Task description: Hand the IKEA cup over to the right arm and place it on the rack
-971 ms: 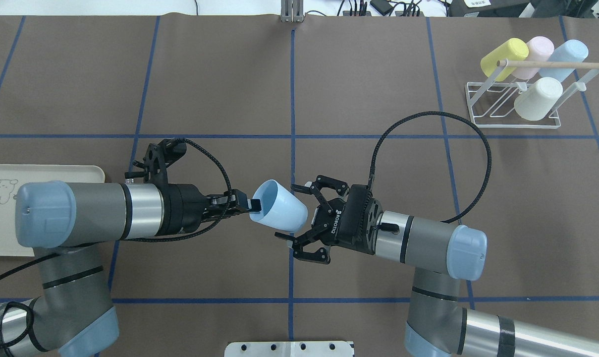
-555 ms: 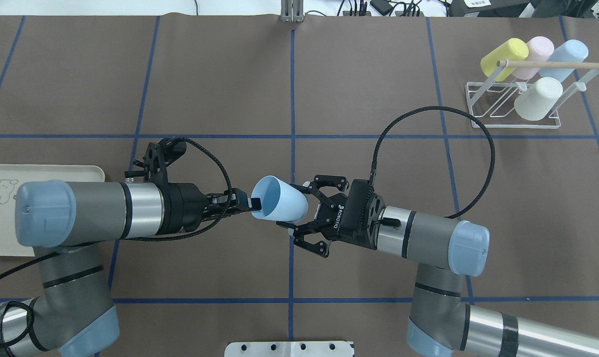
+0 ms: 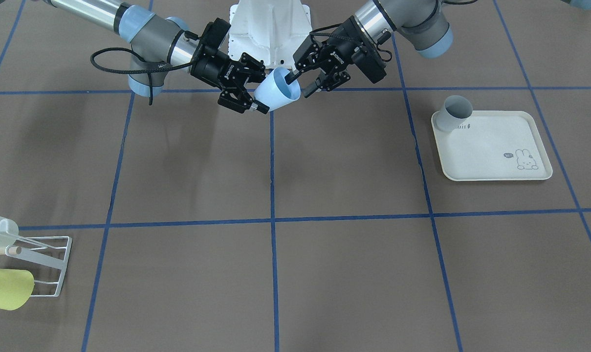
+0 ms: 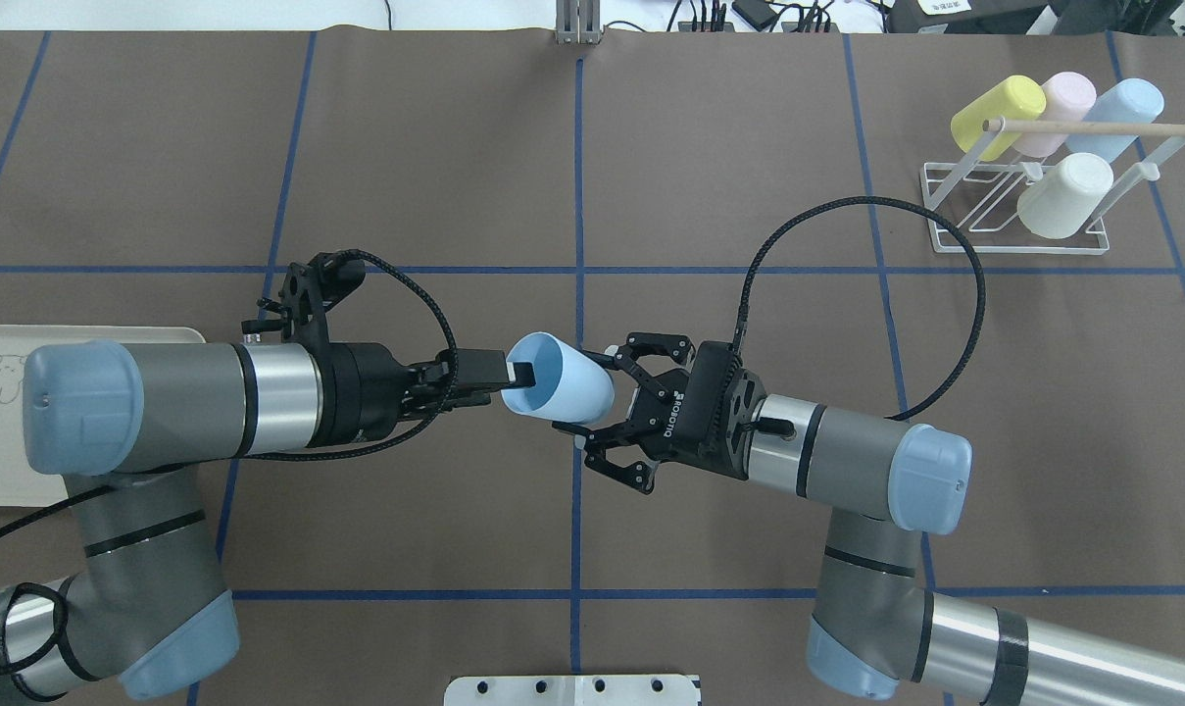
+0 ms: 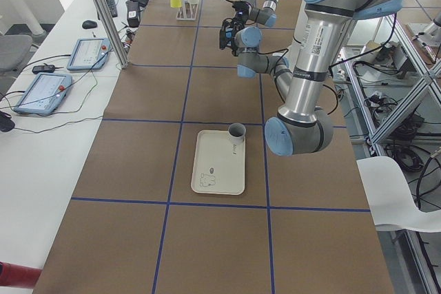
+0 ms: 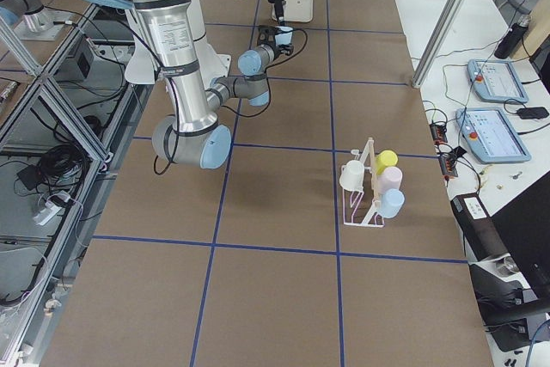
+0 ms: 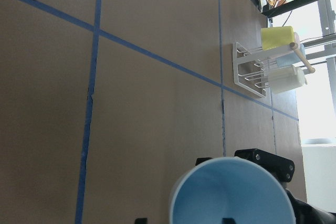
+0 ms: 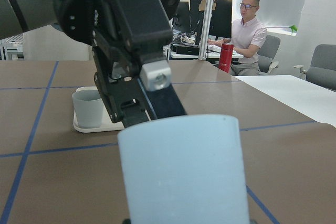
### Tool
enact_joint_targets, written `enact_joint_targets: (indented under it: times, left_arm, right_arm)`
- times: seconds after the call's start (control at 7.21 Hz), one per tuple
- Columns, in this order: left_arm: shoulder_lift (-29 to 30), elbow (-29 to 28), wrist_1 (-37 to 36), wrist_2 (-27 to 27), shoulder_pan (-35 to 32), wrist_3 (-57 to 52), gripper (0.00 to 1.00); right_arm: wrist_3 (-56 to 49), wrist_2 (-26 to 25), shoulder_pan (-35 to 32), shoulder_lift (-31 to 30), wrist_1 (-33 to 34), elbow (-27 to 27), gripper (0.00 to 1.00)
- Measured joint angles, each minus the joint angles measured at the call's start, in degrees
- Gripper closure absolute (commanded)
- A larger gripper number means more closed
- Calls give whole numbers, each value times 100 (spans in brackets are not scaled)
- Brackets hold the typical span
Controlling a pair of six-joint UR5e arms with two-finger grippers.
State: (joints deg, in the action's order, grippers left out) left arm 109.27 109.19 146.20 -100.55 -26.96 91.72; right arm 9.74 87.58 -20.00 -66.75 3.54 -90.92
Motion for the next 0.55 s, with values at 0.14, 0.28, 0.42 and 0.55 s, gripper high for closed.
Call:
enact_joint_targets:
  times: [0.14, 0.28, 0.42, 0.55]
  left_arm:
    - [0, 23, -226, -19, -116, -27, 0]
    - [-6, 78, -621, -70, -249, -111, 0]
    - [-84, 217, -1088, -189, -423, -350, 0]
    - [-343, 520, -1647, -337, -642, -764, 0]
  right_arm:
    - [-4, 85, -99, -9, 111, -21, 63]
    - [-6, 360, -300, -22, 534, -169, 67]
    - [-9, 728, -559, -51, 1290, -493, 69]
    - [-68, 1036, -814, -91, 2257, -923, 71]
